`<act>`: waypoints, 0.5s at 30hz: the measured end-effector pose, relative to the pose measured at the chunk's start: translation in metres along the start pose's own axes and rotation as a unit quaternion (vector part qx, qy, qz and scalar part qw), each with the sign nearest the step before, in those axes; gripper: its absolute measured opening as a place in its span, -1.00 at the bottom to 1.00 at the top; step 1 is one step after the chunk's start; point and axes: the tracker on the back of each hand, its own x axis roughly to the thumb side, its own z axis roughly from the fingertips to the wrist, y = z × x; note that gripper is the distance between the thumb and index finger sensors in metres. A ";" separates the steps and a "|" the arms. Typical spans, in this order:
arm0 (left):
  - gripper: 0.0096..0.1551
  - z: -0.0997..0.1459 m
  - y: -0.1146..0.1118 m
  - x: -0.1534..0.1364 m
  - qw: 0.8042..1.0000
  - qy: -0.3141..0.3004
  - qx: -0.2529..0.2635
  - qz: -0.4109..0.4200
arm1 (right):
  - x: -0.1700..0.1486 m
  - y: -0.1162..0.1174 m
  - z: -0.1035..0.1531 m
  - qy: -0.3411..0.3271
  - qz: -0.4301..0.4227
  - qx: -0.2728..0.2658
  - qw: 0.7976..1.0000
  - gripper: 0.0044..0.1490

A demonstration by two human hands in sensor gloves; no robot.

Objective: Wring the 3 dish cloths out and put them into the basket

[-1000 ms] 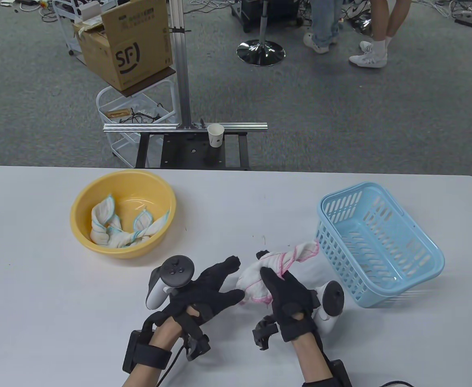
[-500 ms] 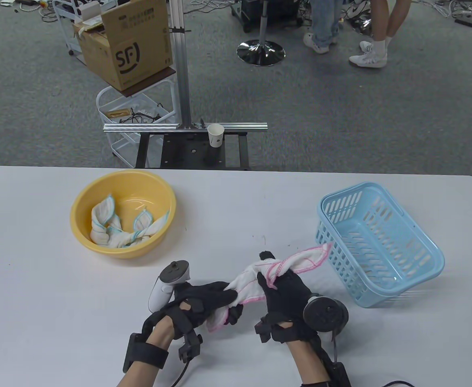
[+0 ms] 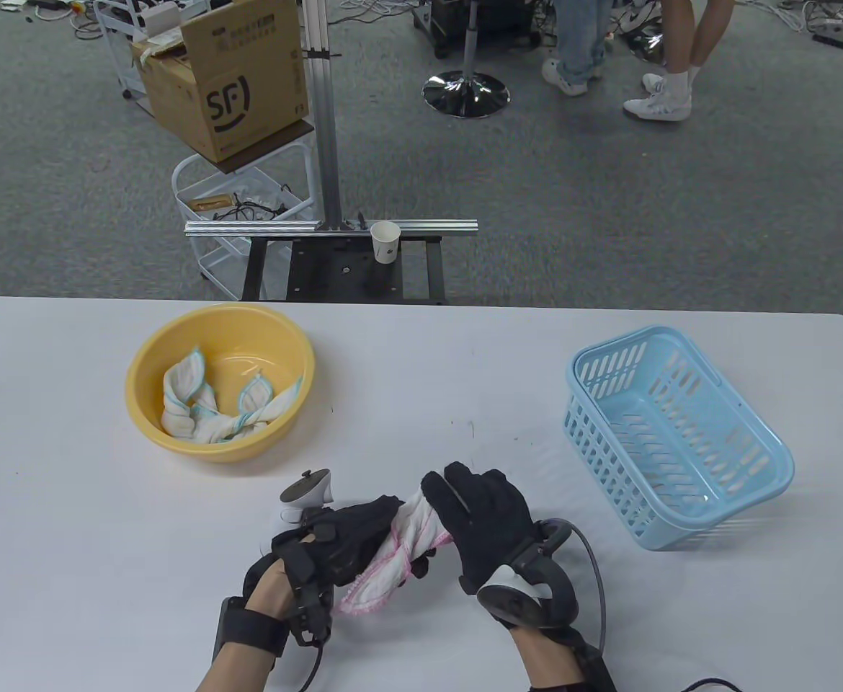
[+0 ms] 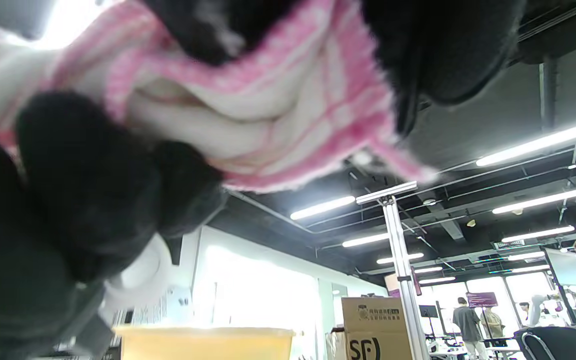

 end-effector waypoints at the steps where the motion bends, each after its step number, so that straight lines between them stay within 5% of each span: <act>1: 0.15 -0.001 -0.001 0.001 1.000 0.007 0.003 -0.015 | 0.001 0.001 -0.001 0.001 0.006 0.007 1.000 -0.37; 3: 0.16 -0.004 -0.006 0.005 0.996 0.027 0.017 -0.078 | 0.002 0.003 -0.001 0.002 0.009 0.019 1.000 -0.38; 7: -0.11 -0.006 -0.009 0.011 0.981 0.060 0.086 -0.160 | -0.003 0.005 -0.001 0.022 0.003 0.040 0.999 -0.38; 15: -0.29 0.010 0.011 0.013 0.963 0.061 0.176 -0.196 | -0.016 0.006 0.003 0.088 -0.058 0.076 0.991 -0.28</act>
